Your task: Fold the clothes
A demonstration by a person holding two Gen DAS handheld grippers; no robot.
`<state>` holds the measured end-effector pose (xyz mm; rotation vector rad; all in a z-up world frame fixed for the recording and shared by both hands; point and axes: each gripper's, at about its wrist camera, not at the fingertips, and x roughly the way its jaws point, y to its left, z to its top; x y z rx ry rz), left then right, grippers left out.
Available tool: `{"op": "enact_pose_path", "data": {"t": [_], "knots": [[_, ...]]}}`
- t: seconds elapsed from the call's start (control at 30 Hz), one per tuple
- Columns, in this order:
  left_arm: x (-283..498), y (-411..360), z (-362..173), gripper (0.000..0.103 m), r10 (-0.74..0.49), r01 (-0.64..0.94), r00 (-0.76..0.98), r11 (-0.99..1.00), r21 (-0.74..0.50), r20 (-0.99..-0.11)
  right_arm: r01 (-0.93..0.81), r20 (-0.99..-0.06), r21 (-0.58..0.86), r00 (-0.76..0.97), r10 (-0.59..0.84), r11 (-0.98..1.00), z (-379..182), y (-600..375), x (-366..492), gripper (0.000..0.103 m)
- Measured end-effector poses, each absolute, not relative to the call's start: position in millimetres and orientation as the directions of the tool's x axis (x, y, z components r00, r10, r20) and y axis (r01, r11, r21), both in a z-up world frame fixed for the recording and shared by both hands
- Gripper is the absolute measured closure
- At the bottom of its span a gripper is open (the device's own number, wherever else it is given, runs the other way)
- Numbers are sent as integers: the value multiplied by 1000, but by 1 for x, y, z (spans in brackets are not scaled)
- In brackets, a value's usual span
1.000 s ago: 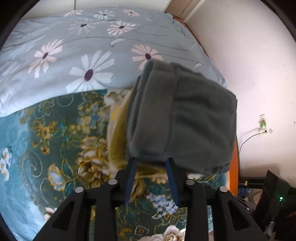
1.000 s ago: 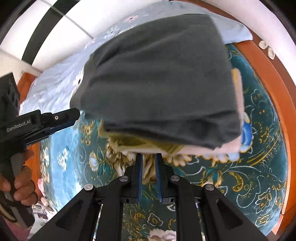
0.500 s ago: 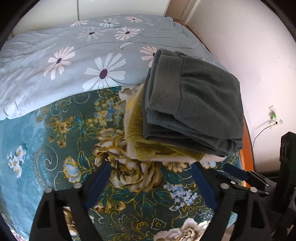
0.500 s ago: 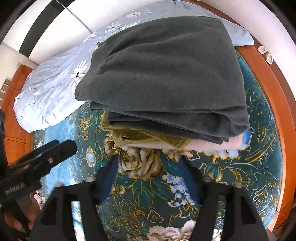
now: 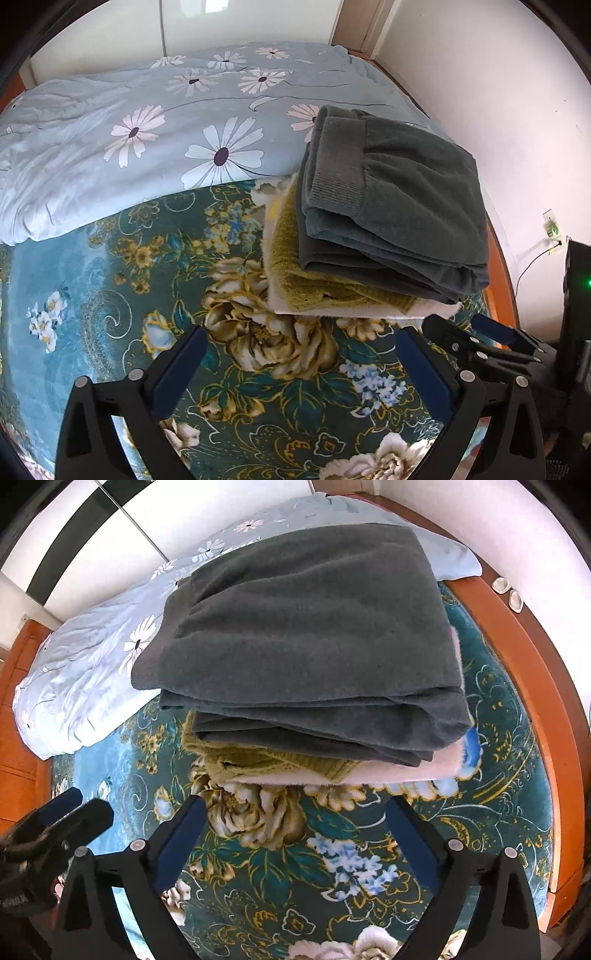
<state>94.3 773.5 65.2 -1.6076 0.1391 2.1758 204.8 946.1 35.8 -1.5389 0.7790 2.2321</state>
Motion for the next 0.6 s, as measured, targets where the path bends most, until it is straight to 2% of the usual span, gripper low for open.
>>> {"op": "enact_pose_path", "data": {"t": [0.27,0.4,0.6], "knots": [[98,780,60,0,284,-388,-203,-902,-189,-937,-528,-924,257,-380,-46,-809,29,944,205,5],[98,784,56,0,277,-384,-189,-904,-189,-942,-527,-929,249,-368,-45,-813,21,945,204,0],[99,787,47,0,242,-382,-175,-910,-161,-954,-514,-933,241,-355,-51,-823,15,947,201,0]]}}
